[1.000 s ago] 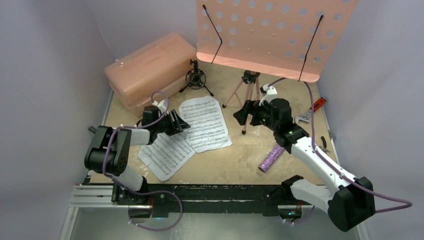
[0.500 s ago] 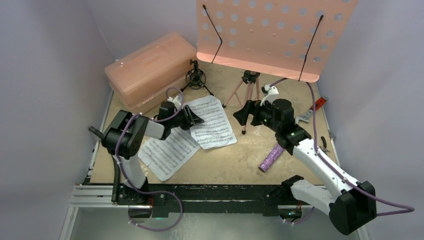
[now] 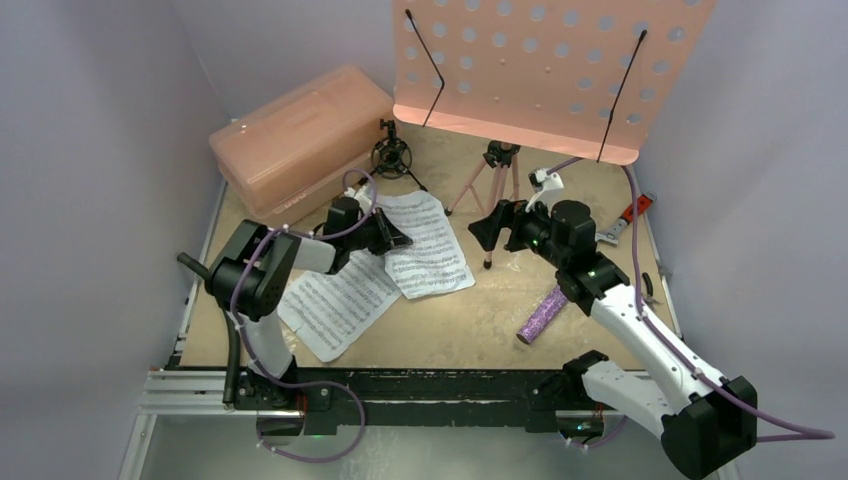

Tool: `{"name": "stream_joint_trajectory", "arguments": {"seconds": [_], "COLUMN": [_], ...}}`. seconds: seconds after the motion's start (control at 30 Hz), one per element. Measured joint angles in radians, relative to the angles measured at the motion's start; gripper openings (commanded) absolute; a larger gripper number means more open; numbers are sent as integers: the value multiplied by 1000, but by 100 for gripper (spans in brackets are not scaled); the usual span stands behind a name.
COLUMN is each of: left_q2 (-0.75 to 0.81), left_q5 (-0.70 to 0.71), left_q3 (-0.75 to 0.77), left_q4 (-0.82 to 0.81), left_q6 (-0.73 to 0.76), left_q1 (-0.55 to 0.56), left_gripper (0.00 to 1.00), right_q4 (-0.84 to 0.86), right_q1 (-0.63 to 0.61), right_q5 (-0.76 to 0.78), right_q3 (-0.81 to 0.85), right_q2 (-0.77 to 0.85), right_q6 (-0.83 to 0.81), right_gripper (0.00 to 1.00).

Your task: Set up the instrument practice props

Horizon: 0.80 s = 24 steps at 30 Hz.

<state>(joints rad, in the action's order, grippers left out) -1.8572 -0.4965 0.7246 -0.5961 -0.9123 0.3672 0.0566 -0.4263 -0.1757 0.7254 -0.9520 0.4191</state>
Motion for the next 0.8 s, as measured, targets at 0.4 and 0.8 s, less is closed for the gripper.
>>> {"name": "stream_joint_trajectory", "arguments": {"seconds": [0.4, 0.8], "left_q2": [404, 890], "left_q5": [40, 120], "left_q3": [87, 192], "left_q4": [457, 785], "left_q6": [313, 576], "left_q1": [0, 0], "left_gripper": [0, 0], "right_q4": [-12, -50], "right_q1": [0, 0], "right_q5": [-28, -64], "right_q3": [-1, -4], "right_q2": [27, 105], "right_q6": [12, 25], "right_gripper": [98, 98]}}
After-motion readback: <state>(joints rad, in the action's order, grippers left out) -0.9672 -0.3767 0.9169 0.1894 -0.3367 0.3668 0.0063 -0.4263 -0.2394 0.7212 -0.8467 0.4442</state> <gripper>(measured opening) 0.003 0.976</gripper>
